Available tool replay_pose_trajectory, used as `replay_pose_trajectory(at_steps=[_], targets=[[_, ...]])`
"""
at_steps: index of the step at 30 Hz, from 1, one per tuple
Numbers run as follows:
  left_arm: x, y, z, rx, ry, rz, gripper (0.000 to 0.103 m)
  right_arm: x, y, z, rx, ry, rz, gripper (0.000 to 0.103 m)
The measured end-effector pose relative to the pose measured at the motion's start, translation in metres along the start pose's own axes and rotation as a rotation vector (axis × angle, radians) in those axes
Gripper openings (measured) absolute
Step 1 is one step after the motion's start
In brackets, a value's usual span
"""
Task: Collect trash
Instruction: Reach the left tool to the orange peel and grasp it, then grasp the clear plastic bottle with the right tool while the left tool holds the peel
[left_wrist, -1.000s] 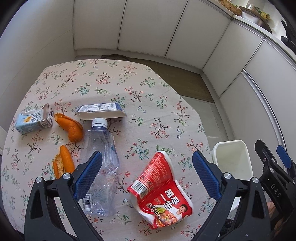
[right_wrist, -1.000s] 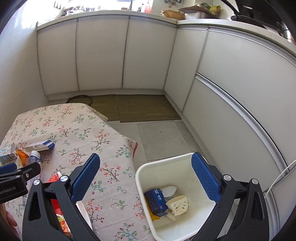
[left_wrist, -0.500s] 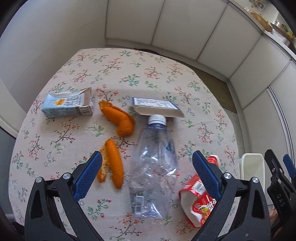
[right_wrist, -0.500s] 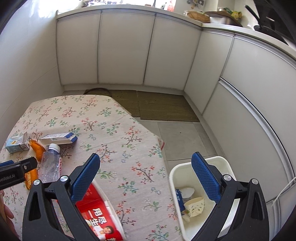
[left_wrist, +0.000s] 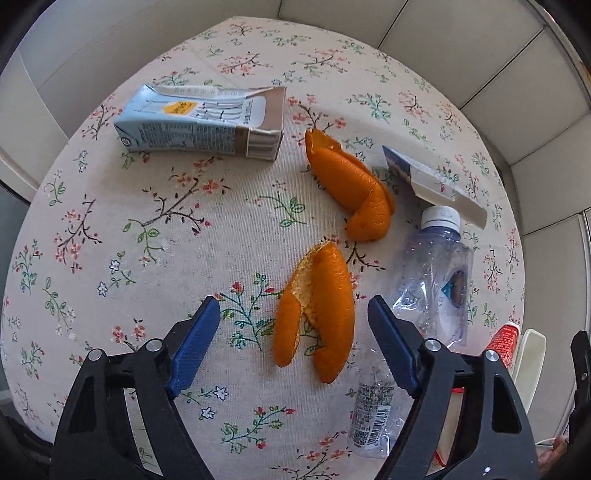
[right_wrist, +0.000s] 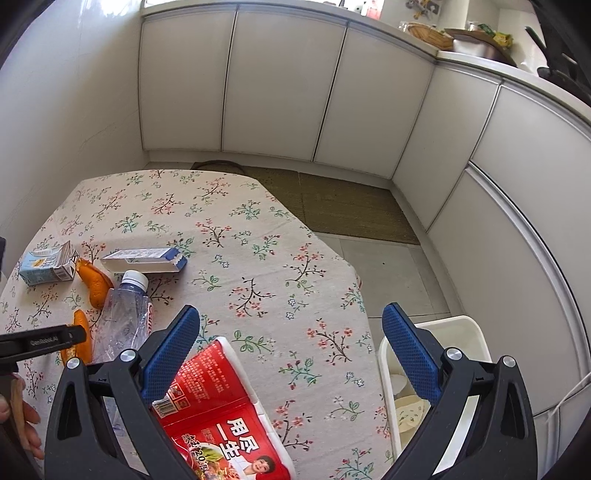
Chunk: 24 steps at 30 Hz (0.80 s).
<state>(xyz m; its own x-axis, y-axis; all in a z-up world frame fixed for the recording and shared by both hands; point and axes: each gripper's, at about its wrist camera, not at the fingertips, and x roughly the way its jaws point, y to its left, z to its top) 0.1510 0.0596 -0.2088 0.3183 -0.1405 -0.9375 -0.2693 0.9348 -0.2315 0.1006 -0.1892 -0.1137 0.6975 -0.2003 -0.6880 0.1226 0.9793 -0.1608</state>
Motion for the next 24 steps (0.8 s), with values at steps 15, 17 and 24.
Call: replay_pose_trajectory(at_steps=[15,17,24], targets=[[-0.019,-0.010,-0.006,0.156,-0.080,0.011,0.019,0.026,0.033,0.005,0.008,0.153,0.154,0.096],[-0.037,-0.001,-0.002,0.133,-0.121,-0.012,0.019,0.031,0.050,0.006,-0.015,0.185,0.189,0.096],[-0.115,0.024,0.013,0.079,-0.332,-0.058,0.019,0.051,0.114,0.002,-0.087,0.305,0.283,0.096]])
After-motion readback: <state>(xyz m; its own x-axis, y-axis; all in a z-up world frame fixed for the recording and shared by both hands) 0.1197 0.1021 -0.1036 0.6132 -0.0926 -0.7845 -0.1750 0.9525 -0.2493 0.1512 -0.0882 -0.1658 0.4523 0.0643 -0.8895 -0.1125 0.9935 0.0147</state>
